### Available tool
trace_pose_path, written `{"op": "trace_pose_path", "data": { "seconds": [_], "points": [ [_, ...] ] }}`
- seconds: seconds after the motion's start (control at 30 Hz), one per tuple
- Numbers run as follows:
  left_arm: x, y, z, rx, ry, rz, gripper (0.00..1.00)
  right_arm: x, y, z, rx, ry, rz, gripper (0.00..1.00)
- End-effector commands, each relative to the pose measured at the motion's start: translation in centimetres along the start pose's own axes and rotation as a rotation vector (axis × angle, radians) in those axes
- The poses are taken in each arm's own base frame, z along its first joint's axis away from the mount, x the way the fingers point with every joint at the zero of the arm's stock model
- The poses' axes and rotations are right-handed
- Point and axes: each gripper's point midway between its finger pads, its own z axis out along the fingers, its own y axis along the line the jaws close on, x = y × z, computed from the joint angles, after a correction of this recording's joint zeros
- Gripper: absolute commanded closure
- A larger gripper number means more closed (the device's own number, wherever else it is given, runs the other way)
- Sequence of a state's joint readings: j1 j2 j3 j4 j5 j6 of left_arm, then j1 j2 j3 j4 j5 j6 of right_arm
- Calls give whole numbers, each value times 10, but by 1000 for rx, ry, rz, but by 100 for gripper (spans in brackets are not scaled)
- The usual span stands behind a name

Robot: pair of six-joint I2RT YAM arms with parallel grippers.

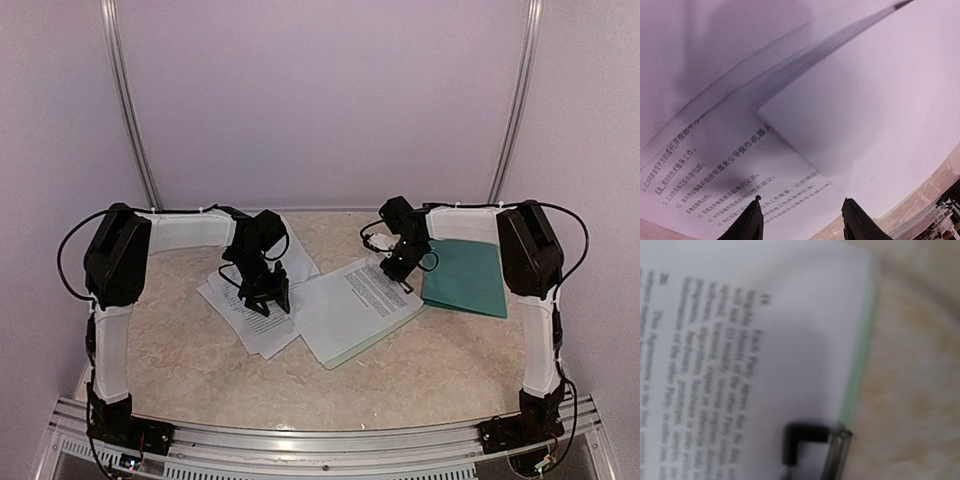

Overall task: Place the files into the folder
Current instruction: Move the folder with files to the center of the board.

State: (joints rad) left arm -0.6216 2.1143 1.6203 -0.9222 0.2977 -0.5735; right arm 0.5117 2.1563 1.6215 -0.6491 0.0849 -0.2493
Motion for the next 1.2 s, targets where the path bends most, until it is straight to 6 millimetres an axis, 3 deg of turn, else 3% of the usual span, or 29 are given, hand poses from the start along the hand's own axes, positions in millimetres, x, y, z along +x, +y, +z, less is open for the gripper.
{"op": "trace_pose_path", "data": {
  "seconds": [0.0, 0.13, 0.43, 0.7, 1.03, 1.17],
  "points": [
    [7, 32, 27, -89, 45, -34, 49, 17, -32, 19, 105, 128, -44, 90],
    [15, 44, 34, -111, 73, -53, 52, 6, -49, 31, 139, 131, -63, 90],
    [40, 76, 42, -180, 130, -80, 60, 1, -78, 54, 217, 154, -132, 85],
    [67, 98, 41, -227, 156, -118, 63, -22, -121, 59, 340, 121, -148, 78],
    [91, 131, 22, -304, 154, -174, 64, -30, -137, 32, 418, 89, -212, 65],
    [101, 139, 3, -331, 133, -182, 63, -47, -111, 3, 298, -58, -139, 48]
  ]
}}
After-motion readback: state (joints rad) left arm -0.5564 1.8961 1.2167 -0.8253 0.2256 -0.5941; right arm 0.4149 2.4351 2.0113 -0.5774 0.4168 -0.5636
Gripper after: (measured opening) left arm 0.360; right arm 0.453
